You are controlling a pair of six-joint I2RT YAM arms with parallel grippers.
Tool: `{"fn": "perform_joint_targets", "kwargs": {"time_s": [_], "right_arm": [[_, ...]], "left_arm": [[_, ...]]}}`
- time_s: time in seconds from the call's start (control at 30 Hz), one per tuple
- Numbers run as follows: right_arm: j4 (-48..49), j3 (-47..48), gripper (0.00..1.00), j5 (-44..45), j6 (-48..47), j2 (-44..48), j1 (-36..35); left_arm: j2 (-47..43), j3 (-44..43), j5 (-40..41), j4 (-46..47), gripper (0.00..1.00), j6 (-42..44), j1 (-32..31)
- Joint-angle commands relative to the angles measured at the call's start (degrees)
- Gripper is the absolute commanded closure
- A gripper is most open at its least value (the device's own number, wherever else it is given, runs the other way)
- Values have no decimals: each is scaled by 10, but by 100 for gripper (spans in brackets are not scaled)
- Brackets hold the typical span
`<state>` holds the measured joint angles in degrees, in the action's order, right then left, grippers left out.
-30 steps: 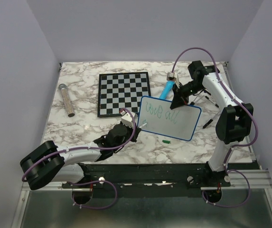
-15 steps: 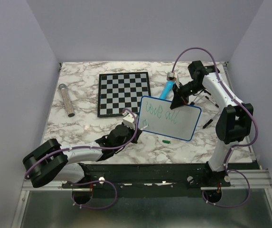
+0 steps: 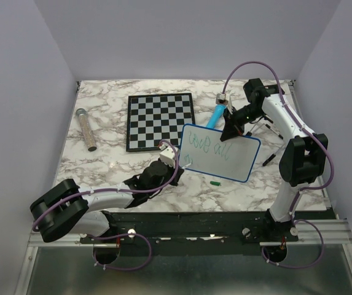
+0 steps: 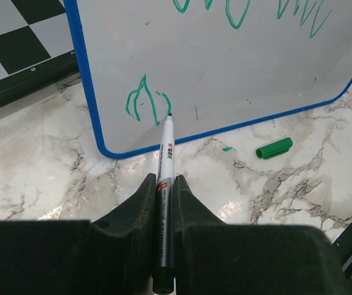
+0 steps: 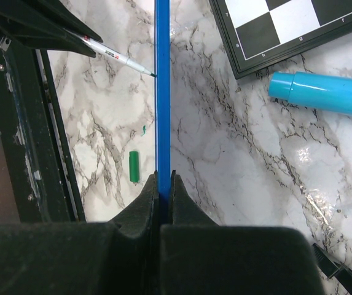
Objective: Write a sentence on the whiteboard
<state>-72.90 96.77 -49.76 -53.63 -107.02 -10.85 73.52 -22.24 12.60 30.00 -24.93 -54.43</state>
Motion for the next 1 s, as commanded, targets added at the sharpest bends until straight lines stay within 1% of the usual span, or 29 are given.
{"fn": "perform_joint_targets", "kwargs": {"time_s": [0.0, 0.23, 0.43, 0.63, 0.73, 0.97], "right_arm": [[-3, -1, 100, -3, -7, 1, -1], [-3, -1, 100, -4, -8, 1, -2], [-3, -1, 100, -3, -8, 2, -1], [-3, -1, 100, -4, -8, 2, -1], [-4, -1, 100, -4, -8, 2, -1], [-4, -1, 100, -4, -8, 2, -1]], "left_arm": [[-9, -24, 4, -3, 100, 7, 3], [-12, -40, 5, -8, 100, 15, 4], [9, -54, -14, -8, 100, 14, 4], [-1, -40, -30, 1, 100, 9, 4], [-10, -40, -40, -11, 100, 9, 4], [13, -45, -52, -19, 100, 8, 4]]}}
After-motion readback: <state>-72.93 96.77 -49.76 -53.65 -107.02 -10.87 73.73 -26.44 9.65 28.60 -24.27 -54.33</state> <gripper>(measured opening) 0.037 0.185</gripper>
